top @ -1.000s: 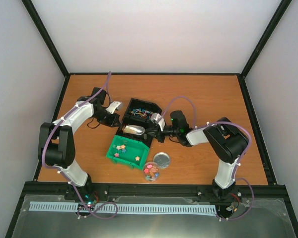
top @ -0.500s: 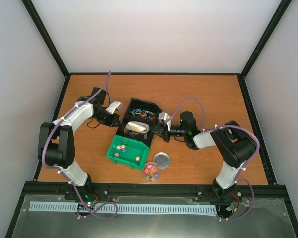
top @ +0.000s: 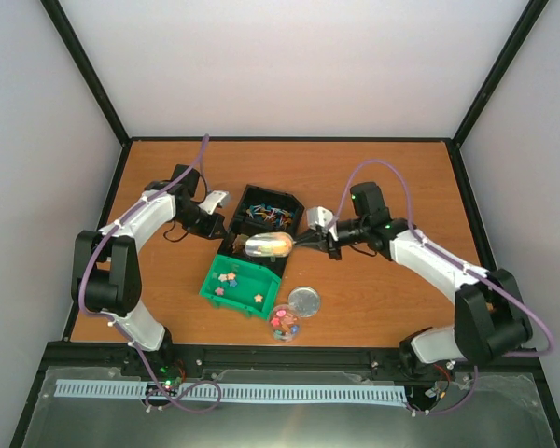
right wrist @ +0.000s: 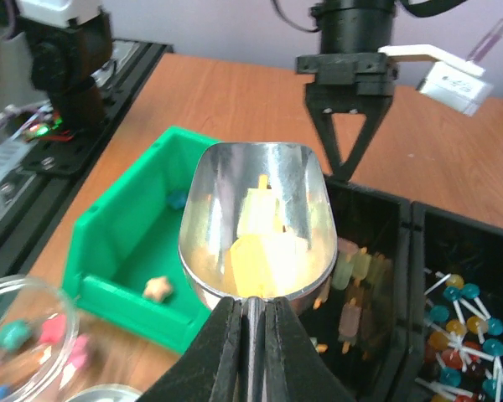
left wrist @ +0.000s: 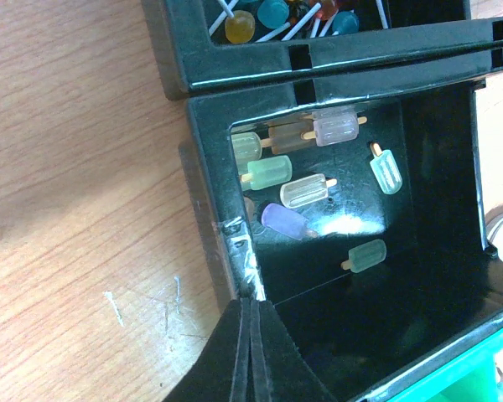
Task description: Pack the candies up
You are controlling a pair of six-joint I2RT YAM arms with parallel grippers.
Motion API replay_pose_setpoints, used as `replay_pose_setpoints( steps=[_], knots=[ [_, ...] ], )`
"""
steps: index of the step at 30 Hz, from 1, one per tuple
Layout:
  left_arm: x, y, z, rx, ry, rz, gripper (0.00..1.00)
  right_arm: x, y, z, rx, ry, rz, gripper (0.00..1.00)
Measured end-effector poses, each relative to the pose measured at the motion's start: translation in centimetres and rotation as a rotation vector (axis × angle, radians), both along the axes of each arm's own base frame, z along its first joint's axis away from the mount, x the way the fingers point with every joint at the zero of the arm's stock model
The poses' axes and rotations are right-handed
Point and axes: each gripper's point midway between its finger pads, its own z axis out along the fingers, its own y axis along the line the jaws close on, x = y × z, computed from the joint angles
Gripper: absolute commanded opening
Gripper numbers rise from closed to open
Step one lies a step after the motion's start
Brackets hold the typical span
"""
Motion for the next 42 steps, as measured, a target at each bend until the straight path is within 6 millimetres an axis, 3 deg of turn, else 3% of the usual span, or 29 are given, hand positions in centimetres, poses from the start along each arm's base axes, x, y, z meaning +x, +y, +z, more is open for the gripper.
replay_pose_setpoints(
  steps=[4,10,17,24,33,42],
  knots=[
    [0.0,0.0,0.0,0.000,0.000,-0.001,0.01,-2.6,-2.3,0.5,-0.059,0.005,0.037,0.03],
    [0.0,0.0,0.0,0.002,-0.007,-0.011,0.01,-6.3,-4.1,2.0,-0.077,-0.022,0.090,0.03],
    [-0.4,0.2,0.0,0.003,-0.031,-0.032,0.01,-9.4,-5.7,0.9,-0.146,-0.029,0.157,0.03],
    [-0.4,0.3,0.0,0.001,-0.050,-0.047,0.01,-11.2,-7.5,-2.0,-0.280,-0.050,0.212,0.03],
    [-0.4,0.2,0.0,-0.004,-0.054,-0.058,0.01,-11.5,-8.8,-4.3,-0.451,-0.101,0.223,0.03],
    [-0.4,0.3,0.0,-0.004,-0.057,-0.064,0.01,-12.4,-8.4,-4.3,-0.542,-0.138,0.239,0.03]
  ],
)
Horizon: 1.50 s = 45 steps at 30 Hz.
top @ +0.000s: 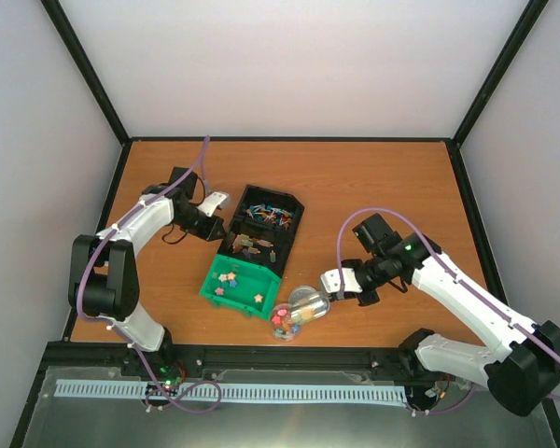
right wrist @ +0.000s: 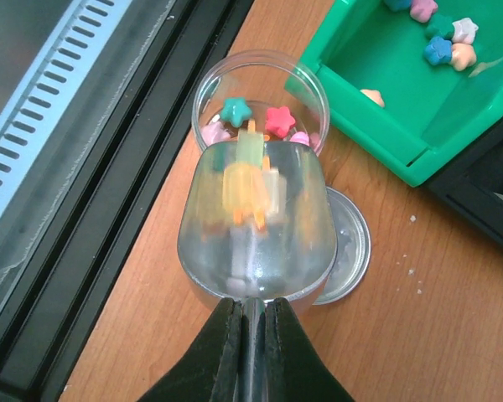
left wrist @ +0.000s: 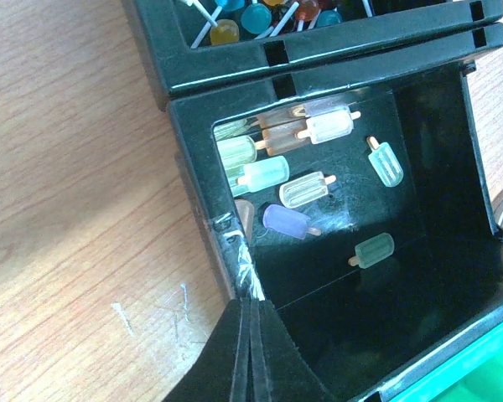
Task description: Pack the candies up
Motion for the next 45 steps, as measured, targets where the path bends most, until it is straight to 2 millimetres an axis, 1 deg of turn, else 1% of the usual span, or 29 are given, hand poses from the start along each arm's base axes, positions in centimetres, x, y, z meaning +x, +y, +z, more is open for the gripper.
replay_pose_setpoints(
  steps=[8,12,18,20,21,23,24,25,27,30,32,35,36,40,43,45],
  knots=[
    [-0.1,0.0,0.0,-0.001,-0.003,-0.006,0.01,0.3,0.7,0.6,-0.069,-0.032,-0.022,0.03],
    [-0.3,0.1,0.0,0.002,-0.018,-0.019,0.01,1.0,0.9,1.3,-0.091,-0.045,-0.047,0.03],
    [-0.7,0.5,0.0,0.021,-0.043,-0.038,0.01,2.0,1.4,3.5,-0.091,-0.035,-0.114,0.03],
    [-1.2,1.2,-0.7,0.064,-0.030,-0.036,0.01,3.0,2.0,4.6,-0.080,-0.023,-0.164,0.03],
    [-2.0,1.7,-1.6,0.085,0.005,-0.038,0.01,3.6,2.3,5.0,-0.075,-0.014,-0.188,0.03],
    [-3.9,2.3,-3.1,0.118,0.078,-0.044,0.01,5.3,3.1,5.9,-0.062,0.010,-0.254,0.03],
    [-4.6,2.6,-3.5,0.131,0.103,-0.047,0.03,6.5,3.5,6.4,-0.054,0.021,-0.296,0.03],
    [-5.0,2.7,-3.7,0.139,0.120,-0.048,0.07,7.6,3.8,6.8,-0.046,0.030,-0.332,0.03],
    [-5.2,2.9,-3.6,0.140,0.123,-0.047,0.19,10.3,4.5,7.6,-0.027,0.041,-0.416,0.03],
    [-5.0,2.8,-2.8,0.129,0.094,-0.043,0.31,14.0,5.3,8.3,-0.007,0.056,-0.519,0.03],
    [-4.6,2.7,-1.8,0.118,0.060,-0.033,0.41,16.4,5.7,8.7,0.003,0.066,-0.576,0.03],
    [-3.4,2.3,0.5,0.082,-0.001,-0.013,0.50,19.8,5.8,8.6,0.002,0.069,-0.650,0.03],
    [-2.9,1.9,1.4,0.061,-0.024,-0.010,0.51,21.0,5.8,8.4,-0.007,0.064,-0.674,0.03],
    [-1.0,0.6,4.1,-0.015,-0.095,-0.010,0.52,24.4,5.9,7.1,-0.046,0.052,-0.723,0.03],
    [-0.4,-0.1,4.8,-0.044,-0.108,-0.018,0.52,26.5,6.6,6.5,-0.064,0.045,-0.737,0.03],
    [0.0,-0.6,4.7,-0.045,-0.107,-0.027,0.51,27.3,6.9,6.1,-0.078,0.046,-0.740,0.03]
  ],
)
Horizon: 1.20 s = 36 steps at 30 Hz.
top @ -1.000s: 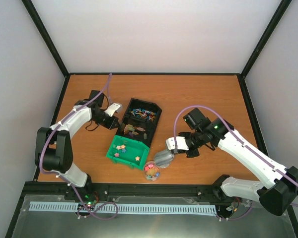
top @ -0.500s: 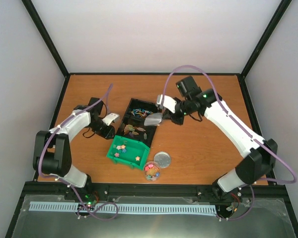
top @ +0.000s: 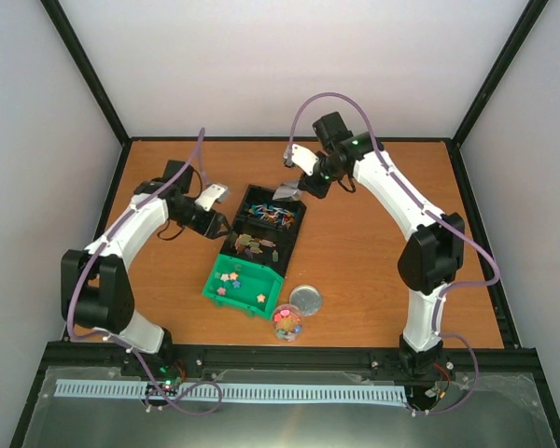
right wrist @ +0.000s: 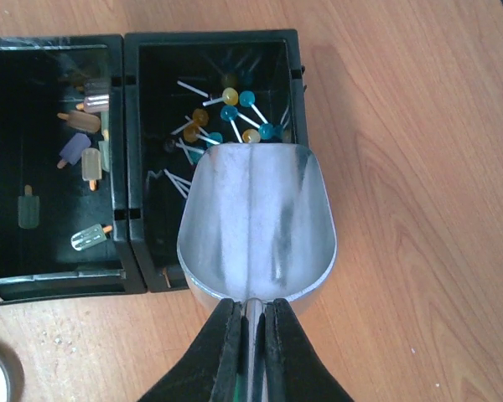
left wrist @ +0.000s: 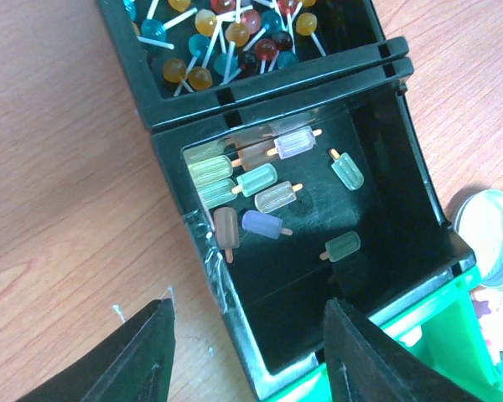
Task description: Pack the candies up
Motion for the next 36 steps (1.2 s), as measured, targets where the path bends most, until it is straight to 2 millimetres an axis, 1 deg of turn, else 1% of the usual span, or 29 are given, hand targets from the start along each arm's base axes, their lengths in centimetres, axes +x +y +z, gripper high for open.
replay_pose_setpoints(
  steps=[3,6,10,12,15,18,21,26,29,31,32,36],
  knots=[
    [0.1,-0.8,-1.1,0.019,0.022,-0.020,0.47,0.5,0.1,-0.9,-0.035,0.013,0.007,0.03],
    [0.0,-1.3,-2.4,0.043,0.052,-0.029,0.42,0.6,0.1,-2.4,-0.100,0.028,0.024,0.03],
    [0.0,-1.8,-3.7,0.079,0.074,-0.038,0.33,0.4,0.1,-4.8,-0.180,0.057,0.046,0.03],
    [0.3,-1.9,-4.0,0.099,0.072,-0.038,0.27,0.2,-0.1,-5.4,-0.205,0.068,0.051,0.03],
    [0.9,-1.8,-4.1,0.133,0.061,-0.029,0.18,0.0,-0.3,-5.5,-0.215,0.076,0.052,0.03],
    [1.0,-1.1,-4.4,0.179,0.050,-0.025,0.11,0.0,-0.6,-5.6,-0.231,0.076,0.049,0.03],
    [1.0,-0.7,-4.2,0.205,0.032,-0.025,0.06,-0.1,-1.0,-5.7,-0.250,0.071,0.049,0.03],
    [-0.4,0.2,-4.5,0.245,0.044,-0.033,0.03,-0.6,-1.6,-6.0,-0.301,0.073,0.058,0.03],
    [-1.3,0.7,-4.9,0.262,0.056,-0.044,0.01,-1.2,-1.0,-6.1,-0.333,0.055,0.082,0.03],
    [-1.9,0.9,-5.1,0.272,0.064,-0.051,0.02,-1.7,-0.5,-6.2,-0.362,0.041,0.106,0.03],
    [-2.0,1.0,-5.2,0.276,0.066,-0.053,0.05,-1.9,-0.3,-6.2,-0.375,0.033,0.113,0.03],
    [-2.1,1.1,-5.1,0.280,0.059,-0.063,0.24,-2.2,0.1,-6.3,-0.426,-0.002,0.140,0.03]
  ],
)
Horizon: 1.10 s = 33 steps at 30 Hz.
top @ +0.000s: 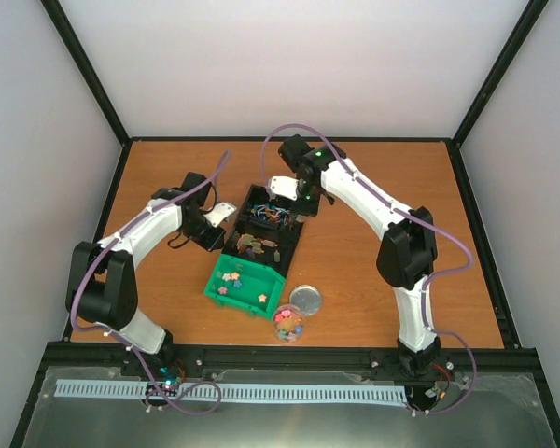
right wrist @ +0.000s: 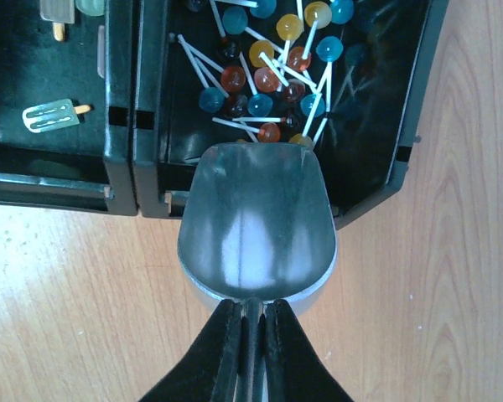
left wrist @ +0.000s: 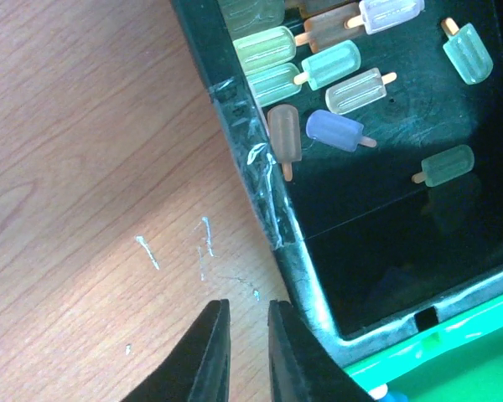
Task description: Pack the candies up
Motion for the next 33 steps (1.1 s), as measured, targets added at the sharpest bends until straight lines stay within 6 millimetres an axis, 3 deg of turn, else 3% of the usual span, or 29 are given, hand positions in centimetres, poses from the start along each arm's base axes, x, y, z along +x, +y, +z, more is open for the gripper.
replay_pose_setpoints(
  steps=[6,10,15,23,33],
  knots=[
    [0.4,-0.4,0.4,-0.027,-0.002,0.019,0.42,1.5,0.1,-0.5,-0.054,-0.014,0.010,0.03],
    [1.7,-1.9,1.2,-0.096,-0.004,0.024,0.45,2.2,0.6,-1.5,-0.067,0.005,0.011,0.03],
    [2.7,-3.3,0.7,-0.157,0.024,0.028,0.37,1.9,0.9,-1.5,-0.046,0.028,0.017,0.03],
    [3.1,-4.0,-1.3,-0.179,0.117,0.070,0.10,1.6,2.3,-2.1,0.072,0.082,0.027,0.03],
    [3.9,-3.4,-1.4,-0.159,0.135,0.108,0.01,2.3,1.5,-2.7,0.238,0.155,-0.049,0.03]
  ],
)
